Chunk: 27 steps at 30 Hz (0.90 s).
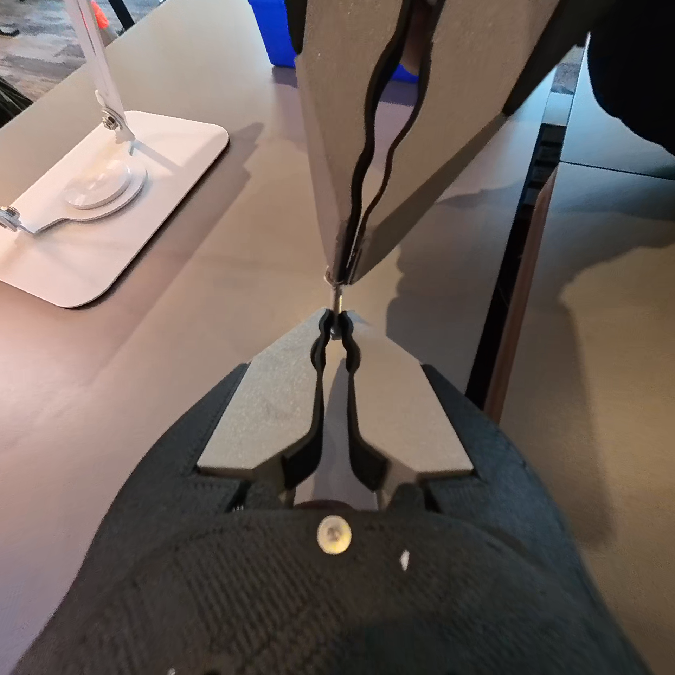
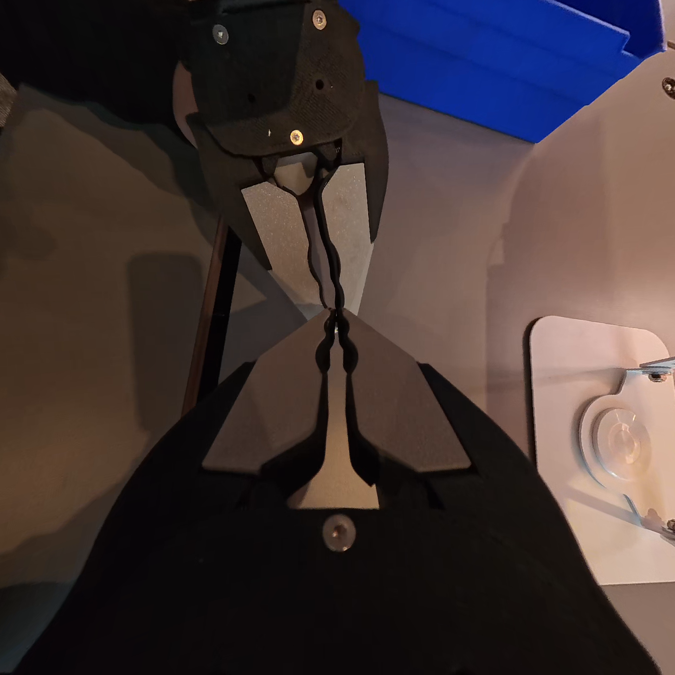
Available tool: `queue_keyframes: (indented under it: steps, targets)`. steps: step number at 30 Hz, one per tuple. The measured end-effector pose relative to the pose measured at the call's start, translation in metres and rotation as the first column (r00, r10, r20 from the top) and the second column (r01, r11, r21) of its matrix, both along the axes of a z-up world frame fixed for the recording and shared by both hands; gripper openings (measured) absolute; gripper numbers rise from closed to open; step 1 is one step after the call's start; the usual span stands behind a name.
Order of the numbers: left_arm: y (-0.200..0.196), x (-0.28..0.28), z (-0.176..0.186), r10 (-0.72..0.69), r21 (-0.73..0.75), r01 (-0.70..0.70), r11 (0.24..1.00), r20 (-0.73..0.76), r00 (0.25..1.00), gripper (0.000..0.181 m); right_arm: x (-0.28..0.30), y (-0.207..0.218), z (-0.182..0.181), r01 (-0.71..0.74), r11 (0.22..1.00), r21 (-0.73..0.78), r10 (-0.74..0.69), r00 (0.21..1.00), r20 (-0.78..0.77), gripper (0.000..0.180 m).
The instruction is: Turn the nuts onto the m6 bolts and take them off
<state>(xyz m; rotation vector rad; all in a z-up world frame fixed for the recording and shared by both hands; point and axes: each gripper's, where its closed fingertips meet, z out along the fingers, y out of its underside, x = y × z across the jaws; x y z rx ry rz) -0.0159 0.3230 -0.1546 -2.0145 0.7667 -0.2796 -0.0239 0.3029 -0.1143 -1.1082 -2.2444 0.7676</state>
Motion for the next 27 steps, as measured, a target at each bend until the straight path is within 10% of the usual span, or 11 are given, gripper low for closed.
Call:
queue_keyframes:
  steps: [27]
  targets:
    - [-0.0004,-0.0009,-0.0008,0.002,-0.004,-0.002,1.0,-0.004,1.0,0.002,0.0001,0.0053,0.0017,0.013,1.0,-0.002,-0.013,1.0,-0.014,0.0]
